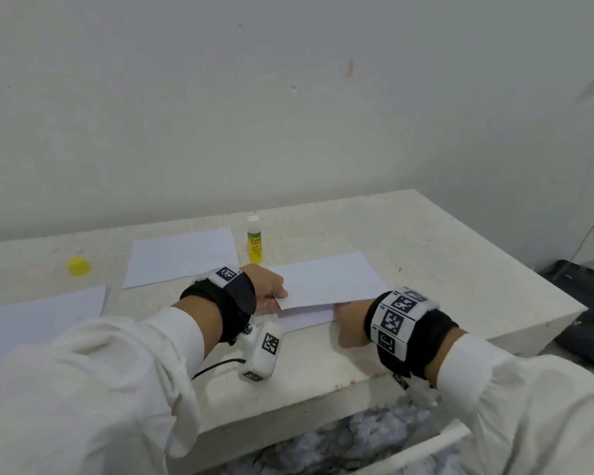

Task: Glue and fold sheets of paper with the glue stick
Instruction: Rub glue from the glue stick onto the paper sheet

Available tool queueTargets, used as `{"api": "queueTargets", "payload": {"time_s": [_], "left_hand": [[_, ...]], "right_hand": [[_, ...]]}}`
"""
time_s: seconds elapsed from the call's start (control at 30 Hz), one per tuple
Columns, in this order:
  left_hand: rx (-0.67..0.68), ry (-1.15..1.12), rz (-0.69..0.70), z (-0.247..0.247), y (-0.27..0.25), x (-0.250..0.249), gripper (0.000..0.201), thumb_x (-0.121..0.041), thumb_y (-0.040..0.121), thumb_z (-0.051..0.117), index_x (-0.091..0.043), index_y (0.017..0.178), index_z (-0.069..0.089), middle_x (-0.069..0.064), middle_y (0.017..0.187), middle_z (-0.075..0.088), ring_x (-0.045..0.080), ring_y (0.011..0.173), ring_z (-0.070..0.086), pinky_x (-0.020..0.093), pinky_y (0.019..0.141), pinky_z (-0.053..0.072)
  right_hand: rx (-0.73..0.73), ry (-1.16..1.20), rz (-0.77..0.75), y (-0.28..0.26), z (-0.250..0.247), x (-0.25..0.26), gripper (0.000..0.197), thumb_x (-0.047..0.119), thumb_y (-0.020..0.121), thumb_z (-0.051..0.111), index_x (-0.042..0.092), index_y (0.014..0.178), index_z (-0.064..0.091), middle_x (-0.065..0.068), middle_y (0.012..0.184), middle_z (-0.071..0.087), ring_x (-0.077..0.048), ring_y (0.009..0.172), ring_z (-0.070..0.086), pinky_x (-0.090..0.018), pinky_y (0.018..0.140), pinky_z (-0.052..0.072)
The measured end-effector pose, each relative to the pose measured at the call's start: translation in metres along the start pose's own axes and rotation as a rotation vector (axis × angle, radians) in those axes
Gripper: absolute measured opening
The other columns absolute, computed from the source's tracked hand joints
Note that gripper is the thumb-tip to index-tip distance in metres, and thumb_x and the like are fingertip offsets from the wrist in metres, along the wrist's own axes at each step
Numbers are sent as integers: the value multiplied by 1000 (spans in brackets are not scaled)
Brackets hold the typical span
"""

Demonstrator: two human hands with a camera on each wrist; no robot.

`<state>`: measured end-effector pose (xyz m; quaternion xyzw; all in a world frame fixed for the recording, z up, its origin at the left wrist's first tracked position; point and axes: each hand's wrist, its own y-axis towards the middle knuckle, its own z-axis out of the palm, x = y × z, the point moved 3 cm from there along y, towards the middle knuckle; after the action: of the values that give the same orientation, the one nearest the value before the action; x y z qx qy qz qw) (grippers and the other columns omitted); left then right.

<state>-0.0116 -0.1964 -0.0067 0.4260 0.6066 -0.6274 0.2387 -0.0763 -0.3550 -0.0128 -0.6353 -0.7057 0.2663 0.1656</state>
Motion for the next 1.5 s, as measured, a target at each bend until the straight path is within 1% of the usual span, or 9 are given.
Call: {"api": "queueTargets", "payload": {"time_s": [0.2, 0.27, 0.43, 0.63, 0.9, 1.0, 1.13, 1.37, 1.5], "left_hand": [[-57, 215, 54, -36, -12, 6, 46, 15, 86, 55, -2, 128, 55, 13, 106, 58, 26, 92, 58, 29, 68, 54], [-81, 323, 55, -60, -18, 13, 47, 13, 85, 58, -6, 128, 55, 11, 103, 59, 23, 83, 61, 25, 66, 55], [-158, 544, 33, -123, -44, 33, 49, 11, 83, 62, -9, 128, 56, 9, 103, 58, 23, 83, 61, 19, 56, 55], [-275, 818, -31, -171, -67, 52, 50, -1, 82, 70, -15, 128, 59, 13, 116, 62, 20, 88, 60, 26, 86, 52], [-265, 1067, -51, -187, -70, 54, 53, -15, 87, 66, -24, 137, 50, 2, 135, 50, 18, 116, 54, 20, 92, 40], [-239, 1126, -57, -192, -65, 59, 57, -22, 84, 70, -25, 137, 49, 1, 139, 44, 19, 125, 47, 25, 100, 38], [-246, 1235, -53, -197, -63, 65, 61, -36, 76, 76, -32, 132, 50, 2, 146, 24, 23, 132, 33, 34, 105, 37], [-198, 1329, -82, -207, -60, 72, 70, -54, 68, 72, -48, 131, 41, 1, 134, 38, 29, 122, 40, 41, 105, 35], [-99, 1419, -79, -211, -61, 74, 87, -56, 62, 74, -51, 138, 31, -2, 144, 32, 29, 129, 33, 44, 107, 31]], "right_hand": [[-4, -32, 75, 4, -13, -28, 33, 18, 96, 50, 10, 128, 54, -13, 117, 56, -26, 109, 54, -29, 79, 35], [-22, -58, 110, 1, -27, -29, 8, 19, 95, 51, 17, 92, 58, -6, 88, 51, -20, 86, 48, -26, 76, 35], [-212, 85, 183, 20, -83, -16, 41, 10, 97, 38, 16, 58, 32, -5, 63, 32, -13, 54, 30, -20, 49, 25], [-278, 467, 49, 73, -122, 50, 43, 28, 86, 65, 2, 120, 57, -13, 121, 56, -31, 111, 55, -37, 92, 47], [-270, 491, 183, 125, -130, 85, 48, 30, 89, 58, 8, 130, 51, -17, 134, 49, -33, 126, 47, -45, 107, 36], [-348, 564, 216, 143, -134, 80, 72, 54, 66, 59, 2, 116, 54, -19, 116, 54, -35, 116, 52, -45, 97, 42], [-451, 800, 32, 97, -142, 106, 19, 24, 90, 54, 6, 94, 49, -13, 93, 52, -27, 80, 50, -32, 70, 38], [-297, 809, -189, 72, -140, 154, 50, 29, 92, 52, 13, 134, 30, -9, 82, 54, -16, 54, 49, -20, 41, 34], [-353, 791, -294, 65, -144, 184, 23, 31, 82, 67, 13, 89, 53, -5, 81, 53, -12, 53, 38, -21, 47, 27]]}}
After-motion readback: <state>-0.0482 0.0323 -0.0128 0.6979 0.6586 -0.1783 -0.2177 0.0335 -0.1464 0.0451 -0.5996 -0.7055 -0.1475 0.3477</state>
